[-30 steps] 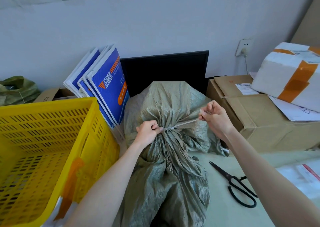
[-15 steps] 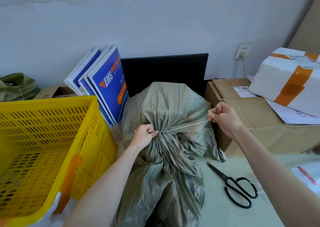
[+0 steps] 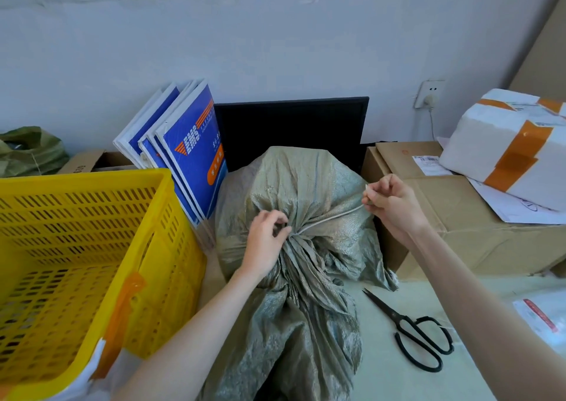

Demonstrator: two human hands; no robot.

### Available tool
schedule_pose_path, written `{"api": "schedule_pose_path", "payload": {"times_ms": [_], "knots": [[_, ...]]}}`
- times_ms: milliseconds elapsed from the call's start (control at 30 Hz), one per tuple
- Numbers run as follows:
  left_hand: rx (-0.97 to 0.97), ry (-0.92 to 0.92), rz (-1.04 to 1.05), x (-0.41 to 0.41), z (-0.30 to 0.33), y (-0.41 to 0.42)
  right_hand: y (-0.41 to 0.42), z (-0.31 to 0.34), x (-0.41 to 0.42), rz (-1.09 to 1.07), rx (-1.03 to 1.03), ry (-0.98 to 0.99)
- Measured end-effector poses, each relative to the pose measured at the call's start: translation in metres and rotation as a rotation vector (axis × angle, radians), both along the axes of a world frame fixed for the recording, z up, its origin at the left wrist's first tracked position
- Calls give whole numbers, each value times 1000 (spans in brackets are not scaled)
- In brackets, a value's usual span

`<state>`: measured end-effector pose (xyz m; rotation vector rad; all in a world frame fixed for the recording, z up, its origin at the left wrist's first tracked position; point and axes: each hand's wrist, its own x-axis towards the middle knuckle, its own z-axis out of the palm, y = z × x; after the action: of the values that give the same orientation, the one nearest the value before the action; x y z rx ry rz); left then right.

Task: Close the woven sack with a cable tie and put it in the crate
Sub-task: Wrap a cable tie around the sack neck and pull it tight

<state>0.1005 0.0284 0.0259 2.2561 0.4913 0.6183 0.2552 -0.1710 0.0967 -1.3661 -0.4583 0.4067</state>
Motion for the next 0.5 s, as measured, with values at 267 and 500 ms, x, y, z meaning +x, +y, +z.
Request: {"api": "schedule_pose_path", "payload": {"times_ms": [267,500], "knots": [[295,74,15,14,-5,-15,10,4,-9,77,167,36],[249,166,89,15,-7,-24,16,6,-8,87,199,34]]}}
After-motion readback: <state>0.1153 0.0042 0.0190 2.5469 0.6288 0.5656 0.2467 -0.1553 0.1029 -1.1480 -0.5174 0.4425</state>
